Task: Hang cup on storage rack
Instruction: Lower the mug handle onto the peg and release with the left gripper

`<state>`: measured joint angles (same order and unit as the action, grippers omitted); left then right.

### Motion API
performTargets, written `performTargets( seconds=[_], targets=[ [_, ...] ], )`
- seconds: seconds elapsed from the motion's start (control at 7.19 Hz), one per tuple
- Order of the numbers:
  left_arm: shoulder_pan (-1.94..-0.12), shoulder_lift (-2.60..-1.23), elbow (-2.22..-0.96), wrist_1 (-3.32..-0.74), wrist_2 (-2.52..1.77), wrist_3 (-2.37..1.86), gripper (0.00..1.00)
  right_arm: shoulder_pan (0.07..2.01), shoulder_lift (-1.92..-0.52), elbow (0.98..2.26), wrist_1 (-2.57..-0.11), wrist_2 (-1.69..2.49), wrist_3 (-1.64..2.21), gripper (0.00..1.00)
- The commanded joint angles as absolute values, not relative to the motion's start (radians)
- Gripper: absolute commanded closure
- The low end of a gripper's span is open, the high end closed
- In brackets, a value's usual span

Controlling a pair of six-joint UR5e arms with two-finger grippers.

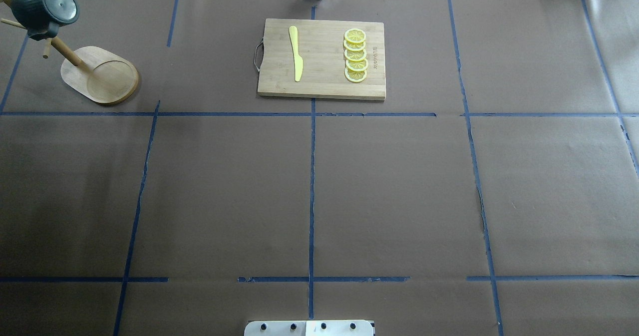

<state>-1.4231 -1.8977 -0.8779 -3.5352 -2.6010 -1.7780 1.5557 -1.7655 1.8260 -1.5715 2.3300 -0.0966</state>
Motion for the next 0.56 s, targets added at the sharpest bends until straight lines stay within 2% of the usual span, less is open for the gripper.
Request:
performTargets(
  seconds=[0.0, 0.42],
  targets=[
    [-1.425, -1.829, -0.88, -3.472, -2.611, -1.427, 0.0, 1.555, -1.766, 1.825, -1.572, 2.33, -0.097, 0.0],
    [-1.434, -1.795, -0.879, -3.209, -2.611, -0.869, 0.0, 1.555, -1.766, 1.824, -1.571, 2.33, -0.097, 0.0]
  ],
)
